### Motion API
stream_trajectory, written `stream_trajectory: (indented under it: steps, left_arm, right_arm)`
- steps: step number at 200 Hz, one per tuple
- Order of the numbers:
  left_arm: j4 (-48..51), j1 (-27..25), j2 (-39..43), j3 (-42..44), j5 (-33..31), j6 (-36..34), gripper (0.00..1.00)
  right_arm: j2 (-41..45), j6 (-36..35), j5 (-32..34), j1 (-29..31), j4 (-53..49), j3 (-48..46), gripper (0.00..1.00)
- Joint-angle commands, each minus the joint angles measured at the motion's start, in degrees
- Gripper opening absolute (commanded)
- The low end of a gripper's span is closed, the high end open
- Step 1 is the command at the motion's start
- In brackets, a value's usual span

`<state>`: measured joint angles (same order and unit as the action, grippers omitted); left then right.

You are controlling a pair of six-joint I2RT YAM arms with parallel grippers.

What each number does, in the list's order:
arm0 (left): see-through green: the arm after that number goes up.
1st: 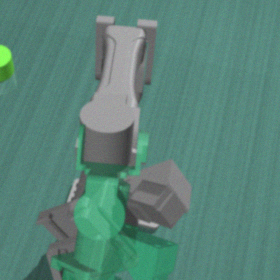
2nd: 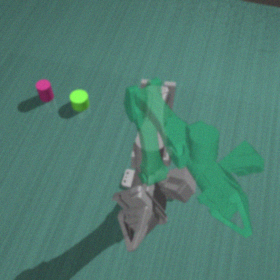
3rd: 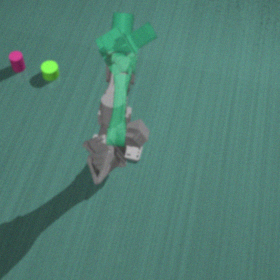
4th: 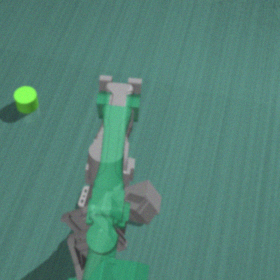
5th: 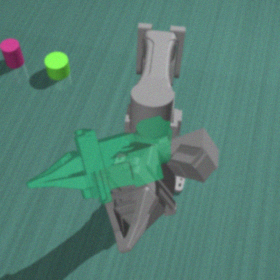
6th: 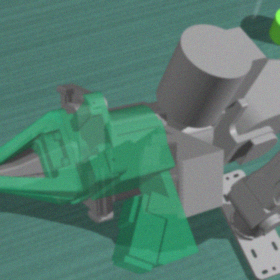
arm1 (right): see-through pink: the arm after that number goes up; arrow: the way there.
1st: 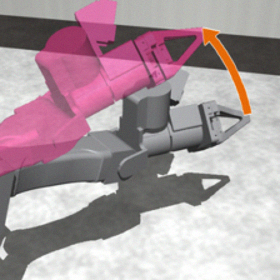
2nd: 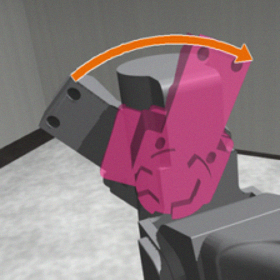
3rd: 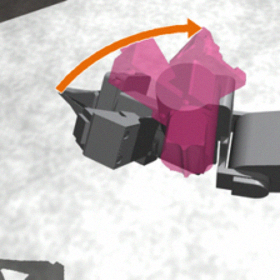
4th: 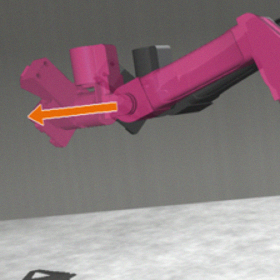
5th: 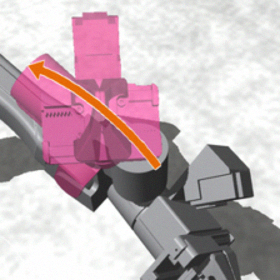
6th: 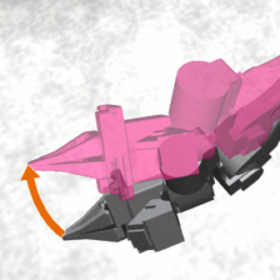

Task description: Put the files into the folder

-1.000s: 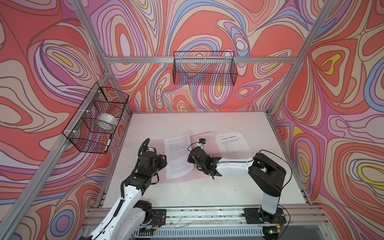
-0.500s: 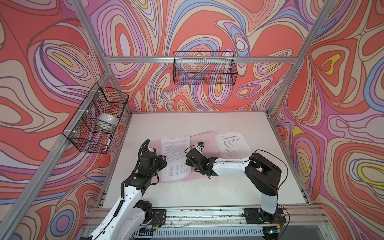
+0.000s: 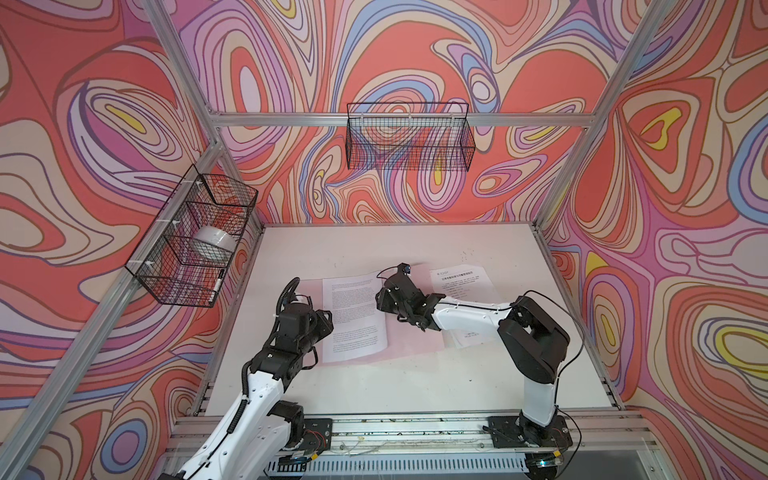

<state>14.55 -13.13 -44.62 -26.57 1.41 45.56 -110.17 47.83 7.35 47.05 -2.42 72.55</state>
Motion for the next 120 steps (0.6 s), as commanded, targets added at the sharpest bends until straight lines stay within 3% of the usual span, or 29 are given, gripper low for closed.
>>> stream_trajectory:
  steps: [1, 44, 120]
  left_arm:
    - [-2.2, 0.0, -0.7, 0.5, -1.1, -1.0, 0.45]
    - [-1.9, 0.1, -0.6, 0.4, -1.5, -1.8, 0.45]
    - [-1.5, 0.3, -0.3, 0.4, -1.7, -2.6, 0.45]
  right_arm:
    - [-2.6, -6.3, -7.0, -2.9, -3.2, 4.2, 0.52]
    - [-7.4, -7.8, -13.7, -6.2, -7.5, 10.6, 0.45]
    - [-9.5, -5.5, -19.8, -7.0, -6.9, 9.2, 0.43]
